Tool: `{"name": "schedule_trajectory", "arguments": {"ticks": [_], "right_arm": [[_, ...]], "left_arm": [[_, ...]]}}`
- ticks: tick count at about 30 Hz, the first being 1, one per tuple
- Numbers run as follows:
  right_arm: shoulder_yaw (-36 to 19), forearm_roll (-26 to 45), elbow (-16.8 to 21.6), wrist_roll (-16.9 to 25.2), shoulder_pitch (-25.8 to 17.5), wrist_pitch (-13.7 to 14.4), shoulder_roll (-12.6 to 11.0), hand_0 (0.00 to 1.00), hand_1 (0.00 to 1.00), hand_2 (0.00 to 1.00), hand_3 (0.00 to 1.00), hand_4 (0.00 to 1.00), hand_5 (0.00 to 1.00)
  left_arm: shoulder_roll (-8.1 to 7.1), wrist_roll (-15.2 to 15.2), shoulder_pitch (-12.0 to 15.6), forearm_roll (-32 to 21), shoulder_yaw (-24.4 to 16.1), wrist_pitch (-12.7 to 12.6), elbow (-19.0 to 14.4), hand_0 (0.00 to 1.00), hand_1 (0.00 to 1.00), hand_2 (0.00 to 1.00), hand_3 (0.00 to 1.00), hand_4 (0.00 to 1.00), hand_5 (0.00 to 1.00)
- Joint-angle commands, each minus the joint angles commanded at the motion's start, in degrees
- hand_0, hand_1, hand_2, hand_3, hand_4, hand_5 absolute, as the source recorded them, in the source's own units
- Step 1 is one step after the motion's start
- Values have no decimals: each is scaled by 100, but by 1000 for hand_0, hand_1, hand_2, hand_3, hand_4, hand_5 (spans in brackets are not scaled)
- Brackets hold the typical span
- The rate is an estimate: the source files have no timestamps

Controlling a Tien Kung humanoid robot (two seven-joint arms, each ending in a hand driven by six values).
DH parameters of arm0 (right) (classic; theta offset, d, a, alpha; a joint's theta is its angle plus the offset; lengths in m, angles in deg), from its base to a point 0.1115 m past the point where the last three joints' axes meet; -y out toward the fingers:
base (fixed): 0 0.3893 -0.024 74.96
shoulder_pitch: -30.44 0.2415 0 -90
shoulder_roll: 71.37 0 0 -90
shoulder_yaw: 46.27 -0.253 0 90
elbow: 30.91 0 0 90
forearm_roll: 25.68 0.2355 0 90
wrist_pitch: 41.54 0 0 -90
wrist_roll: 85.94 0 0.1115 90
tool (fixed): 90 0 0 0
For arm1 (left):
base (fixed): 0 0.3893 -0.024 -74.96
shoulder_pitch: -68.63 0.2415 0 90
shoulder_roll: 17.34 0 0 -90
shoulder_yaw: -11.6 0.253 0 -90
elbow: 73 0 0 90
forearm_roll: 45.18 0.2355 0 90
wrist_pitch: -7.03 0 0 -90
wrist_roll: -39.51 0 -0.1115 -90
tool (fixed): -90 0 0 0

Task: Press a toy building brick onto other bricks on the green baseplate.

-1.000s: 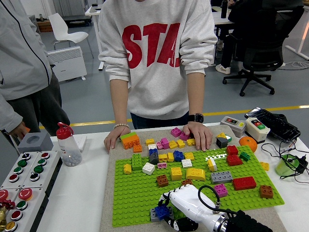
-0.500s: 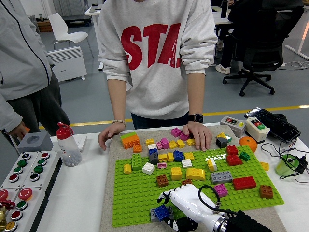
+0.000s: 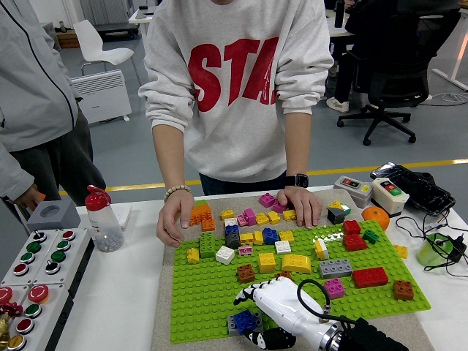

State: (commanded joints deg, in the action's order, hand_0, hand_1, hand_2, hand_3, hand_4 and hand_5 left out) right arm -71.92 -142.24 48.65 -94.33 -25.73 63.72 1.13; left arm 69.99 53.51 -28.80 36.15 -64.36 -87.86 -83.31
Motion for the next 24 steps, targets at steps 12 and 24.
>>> {"name": "schedule_trajectory", "arguments": {"ticks": [12,24], "right_arm": [[24,22,-14,-23,24,-92,20,742,769,824,785,722,286],[28,35,-13,-5,40,-77,22,765,783,842,790,732,298]], "left_arm": [[-5,-7,-23,-15,2,-1,0,659,684,679,577,291,998],[-8,-8,-34,-22,3,1,0,659,683,679,577,291,998]]}}
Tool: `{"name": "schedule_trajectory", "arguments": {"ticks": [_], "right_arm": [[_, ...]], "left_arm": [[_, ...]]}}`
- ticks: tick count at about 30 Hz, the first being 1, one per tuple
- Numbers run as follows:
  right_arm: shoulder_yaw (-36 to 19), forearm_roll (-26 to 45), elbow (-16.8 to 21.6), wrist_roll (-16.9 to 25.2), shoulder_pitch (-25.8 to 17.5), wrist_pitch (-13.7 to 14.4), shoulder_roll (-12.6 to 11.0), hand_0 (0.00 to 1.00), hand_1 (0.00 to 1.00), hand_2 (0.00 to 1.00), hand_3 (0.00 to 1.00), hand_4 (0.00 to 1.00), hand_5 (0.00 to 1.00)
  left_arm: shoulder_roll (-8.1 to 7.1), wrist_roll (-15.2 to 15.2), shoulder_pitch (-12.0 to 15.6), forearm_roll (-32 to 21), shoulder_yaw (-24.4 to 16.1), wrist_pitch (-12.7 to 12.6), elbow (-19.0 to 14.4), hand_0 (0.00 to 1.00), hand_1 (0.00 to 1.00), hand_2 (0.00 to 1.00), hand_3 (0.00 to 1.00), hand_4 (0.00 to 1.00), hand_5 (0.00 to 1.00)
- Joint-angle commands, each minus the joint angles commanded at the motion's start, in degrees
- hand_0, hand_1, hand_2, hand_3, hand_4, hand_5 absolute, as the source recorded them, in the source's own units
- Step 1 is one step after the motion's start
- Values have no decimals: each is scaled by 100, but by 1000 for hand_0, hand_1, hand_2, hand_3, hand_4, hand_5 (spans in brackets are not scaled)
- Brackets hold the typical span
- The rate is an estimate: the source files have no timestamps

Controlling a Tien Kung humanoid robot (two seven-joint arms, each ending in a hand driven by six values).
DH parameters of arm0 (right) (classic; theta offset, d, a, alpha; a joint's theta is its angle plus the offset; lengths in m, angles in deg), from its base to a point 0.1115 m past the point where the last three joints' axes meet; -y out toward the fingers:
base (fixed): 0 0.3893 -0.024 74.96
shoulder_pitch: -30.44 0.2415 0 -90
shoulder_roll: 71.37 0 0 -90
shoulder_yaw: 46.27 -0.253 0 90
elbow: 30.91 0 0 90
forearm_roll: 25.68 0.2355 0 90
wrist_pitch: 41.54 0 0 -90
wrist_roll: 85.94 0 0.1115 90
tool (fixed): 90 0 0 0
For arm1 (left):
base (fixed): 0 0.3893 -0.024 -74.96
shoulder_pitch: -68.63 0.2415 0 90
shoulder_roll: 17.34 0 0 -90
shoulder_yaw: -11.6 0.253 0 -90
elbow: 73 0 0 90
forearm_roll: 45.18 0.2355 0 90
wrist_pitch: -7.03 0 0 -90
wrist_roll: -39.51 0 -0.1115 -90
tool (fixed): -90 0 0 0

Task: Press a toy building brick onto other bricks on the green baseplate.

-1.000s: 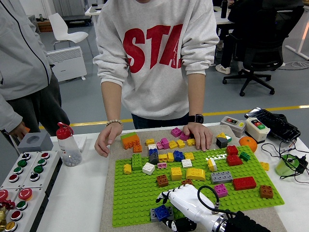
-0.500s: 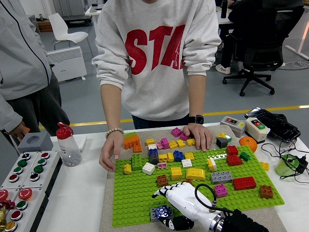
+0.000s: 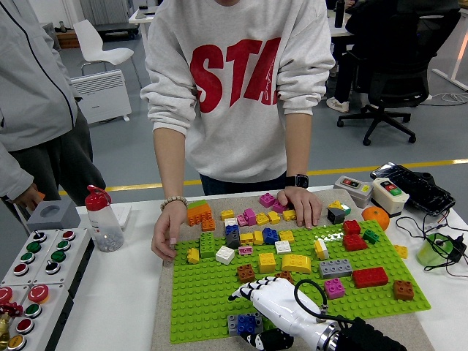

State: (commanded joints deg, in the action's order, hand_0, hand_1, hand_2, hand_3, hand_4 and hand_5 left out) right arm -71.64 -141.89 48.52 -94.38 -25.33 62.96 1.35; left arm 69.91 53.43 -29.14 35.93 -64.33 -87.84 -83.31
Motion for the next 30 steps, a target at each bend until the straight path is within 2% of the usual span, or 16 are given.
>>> {"name": "schedule_trajectory", "arguments": {"ticks": [13,30], "right_arm": [[-44,30,-177,24,32,26,8,761,786,845,790,741,310],[-102,3,-179,12,4,54,6,746,780,845,788,740,319]], "left_arm": [[-1,3,-3,2,4,5,0,660,683,679,577,291,998],[8,15,35,39,-19,6,0,660,683,679,576,292,998]]}}
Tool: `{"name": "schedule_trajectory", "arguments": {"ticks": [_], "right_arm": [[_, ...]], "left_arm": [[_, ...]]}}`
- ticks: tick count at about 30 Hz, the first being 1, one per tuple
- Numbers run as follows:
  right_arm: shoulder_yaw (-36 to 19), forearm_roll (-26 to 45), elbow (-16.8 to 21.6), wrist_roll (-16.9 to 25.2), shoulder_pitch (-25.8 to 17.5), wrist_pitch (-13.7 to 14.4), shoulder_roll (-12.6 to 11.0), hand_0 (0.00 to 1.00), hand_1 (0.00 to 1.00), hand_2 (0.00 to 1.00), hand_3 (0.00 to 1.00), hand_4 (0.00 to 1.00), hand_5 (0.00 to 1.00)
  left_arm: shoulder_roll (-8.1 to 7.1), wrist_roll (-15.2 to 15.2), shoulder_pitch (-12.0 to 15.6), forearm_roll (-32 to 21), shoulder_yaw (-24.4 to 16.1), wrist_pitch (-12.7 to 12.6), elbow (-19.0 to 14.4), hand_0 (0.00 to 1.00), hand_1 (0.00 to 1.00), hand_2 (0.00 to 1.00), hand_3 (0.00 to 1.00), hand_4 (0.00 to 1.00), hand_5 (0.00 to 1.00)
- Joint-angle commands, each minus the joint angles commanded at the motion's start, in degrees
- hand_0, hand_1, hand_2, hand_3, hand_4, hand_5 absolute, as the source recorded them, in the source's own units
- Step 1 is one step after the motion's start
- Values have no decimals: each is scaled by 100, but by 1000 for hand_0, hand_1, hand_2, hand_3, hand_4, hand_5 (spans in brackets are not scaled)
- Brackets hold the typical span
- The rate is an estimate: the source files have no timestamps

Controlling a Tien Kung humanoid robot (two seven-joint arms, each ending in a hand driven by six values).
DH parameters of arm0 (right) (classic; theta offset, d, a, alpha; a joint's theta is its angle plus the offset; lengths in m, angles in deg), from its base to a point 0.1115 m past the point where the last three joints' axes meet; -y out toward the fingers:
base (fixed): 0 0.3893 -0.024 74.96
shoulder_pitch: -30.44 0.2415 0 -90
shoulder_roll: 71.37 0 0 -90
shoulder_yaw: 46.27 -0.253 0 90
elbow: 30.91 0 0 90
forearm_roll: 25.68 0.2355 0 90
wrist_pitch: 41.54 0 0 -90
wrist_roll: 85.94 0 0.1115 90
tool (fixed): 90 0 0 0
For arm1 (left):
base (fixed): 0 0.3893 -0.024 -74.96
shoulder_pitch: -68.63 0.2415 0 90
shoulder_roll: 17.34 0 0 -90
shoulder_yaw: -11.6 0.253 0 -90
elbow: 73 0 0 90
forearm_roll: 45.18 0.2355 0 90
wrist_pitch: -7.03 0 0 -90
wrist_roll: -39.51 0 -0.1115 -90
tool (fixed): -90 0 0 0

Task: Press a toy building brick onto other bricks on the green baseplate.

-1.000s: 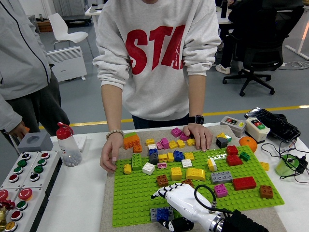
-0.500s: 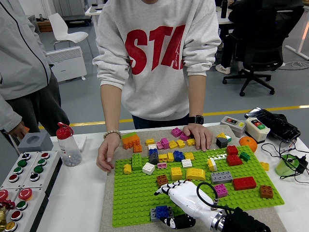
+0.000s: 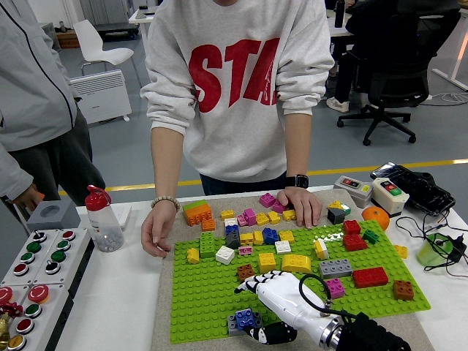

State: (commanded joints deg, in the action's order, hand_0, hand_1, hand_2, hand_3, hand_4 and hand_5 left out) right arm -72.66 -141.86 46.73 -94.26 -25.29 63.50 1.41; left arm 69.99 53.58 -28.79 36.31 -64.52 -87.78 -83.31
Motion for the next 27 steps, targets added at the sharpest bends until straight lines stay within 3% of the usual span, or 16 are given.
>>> {"name": "schedule_trajectory", "arguments": {"ticks": [27], "right_arm": [[-85,-12,16,-20,15,18,21,741,778,845,788,735,318]], "left_arm": [[-9,-17,-11,-28,14,7,0,659,683,679,577,293,998]]}}
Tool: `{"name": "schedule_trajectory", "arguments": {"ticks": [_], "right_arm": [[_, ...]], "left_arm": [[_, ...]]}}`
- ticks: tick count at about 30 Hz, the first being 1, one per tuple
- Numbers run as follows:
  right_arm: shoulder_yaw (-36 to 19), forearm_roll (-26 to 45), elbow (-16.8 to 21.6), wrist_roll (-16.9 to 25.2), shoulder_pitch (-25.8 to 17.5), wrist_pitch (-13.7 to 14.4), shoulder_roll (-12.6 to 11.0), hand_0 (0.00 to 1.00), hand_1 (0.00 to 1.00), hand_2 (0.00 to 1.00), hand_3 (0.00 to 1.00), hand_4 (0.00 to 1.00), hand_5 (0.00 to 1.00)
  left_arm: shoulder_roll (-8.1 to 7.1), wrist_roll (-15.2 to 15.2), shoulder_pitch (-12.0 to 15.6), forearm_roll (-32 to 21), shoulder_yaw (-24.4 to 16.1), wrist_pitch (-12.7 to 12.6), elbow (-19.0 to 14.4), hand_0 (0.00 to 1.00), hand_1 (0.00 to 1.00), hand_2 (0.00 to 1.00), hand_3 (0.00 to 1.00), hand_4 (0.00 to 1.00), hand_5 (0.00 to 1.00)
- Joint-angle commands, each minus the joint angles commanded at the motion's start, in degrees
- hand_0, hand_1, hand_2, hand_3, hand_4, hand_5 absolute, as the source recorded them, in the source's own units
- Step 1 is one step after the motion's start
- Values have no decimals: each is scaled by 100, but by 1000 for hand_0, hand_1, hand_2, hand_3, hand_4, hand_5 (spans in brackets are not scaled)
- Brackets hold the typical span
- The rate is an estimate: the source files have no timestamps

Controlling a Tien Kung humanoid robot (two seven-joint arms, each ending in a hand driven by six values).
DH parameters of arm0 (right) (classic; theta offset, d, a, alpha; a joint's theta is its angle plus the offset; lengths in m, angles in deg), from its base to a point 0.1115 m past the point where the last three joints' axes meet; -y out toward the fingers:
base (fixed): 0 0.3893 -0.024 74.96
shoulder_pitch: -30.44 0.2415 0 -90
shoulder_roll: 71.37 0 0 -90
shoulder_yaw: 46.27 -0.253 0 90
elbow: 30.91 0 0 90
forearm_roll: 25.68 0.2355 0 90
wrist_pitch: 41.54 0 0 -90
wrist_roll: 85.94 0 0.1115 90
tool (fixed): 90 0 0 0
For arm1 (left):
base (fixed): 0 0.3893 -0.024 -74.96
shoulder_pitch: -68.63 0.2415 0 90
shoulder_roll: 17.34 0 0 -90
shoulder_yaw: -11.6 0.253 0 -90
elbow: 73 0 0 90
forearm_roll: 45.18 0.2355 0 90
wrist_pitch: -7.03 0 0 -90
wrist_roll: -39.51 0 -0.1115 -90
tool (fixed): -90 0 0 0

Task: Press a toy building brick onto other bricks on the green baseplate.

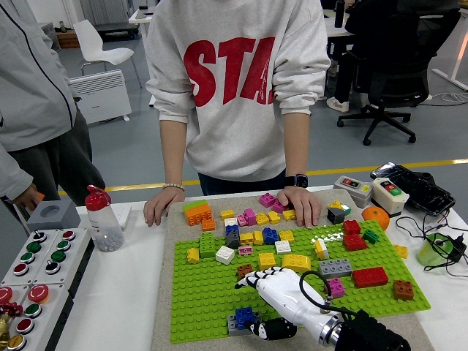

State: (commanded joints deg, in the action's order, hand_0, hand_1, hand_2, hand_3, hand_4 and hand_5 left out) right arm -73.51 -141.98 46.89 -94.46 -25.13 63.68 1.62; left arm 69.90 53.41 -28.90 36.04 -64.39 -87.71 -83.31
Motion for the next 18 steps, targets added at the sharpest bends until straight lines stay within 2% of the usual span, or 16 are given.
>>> {"name": "schedule_trajectory", "arguments": {"ticks": [5,10,13,14,18], "right_arm": [[-26,9,86,3,-5,5,-27,740,778,845,788,733,318],[-126,58,360,23,-37,64,-114,733,769,841,788,729,315],[-136,97,580,75,-66,224,-203,733,769,841,788,729,315],[-132,115,637,98,-75,284,-228,641,699,716,720,686,335],[-71,390,846,445,-130,700,-355,641,699,716,720,686,335]], "left_arm": [[-4,-5,-7,-4,-4,-2,0,660,683,679,577,293,998],[-9,-8,-14,1,-16,-3,0,661,683,679,577,293,998],[-10,-6,-15,8,-22,-3,0,661,683,679,577,293,998],[-11,-5,-15,10,-23,-3,0,658,683,679,577,293,998],[-12,-2,-12,24,-38,-5,0,658,683,679,577,293,998]]}}
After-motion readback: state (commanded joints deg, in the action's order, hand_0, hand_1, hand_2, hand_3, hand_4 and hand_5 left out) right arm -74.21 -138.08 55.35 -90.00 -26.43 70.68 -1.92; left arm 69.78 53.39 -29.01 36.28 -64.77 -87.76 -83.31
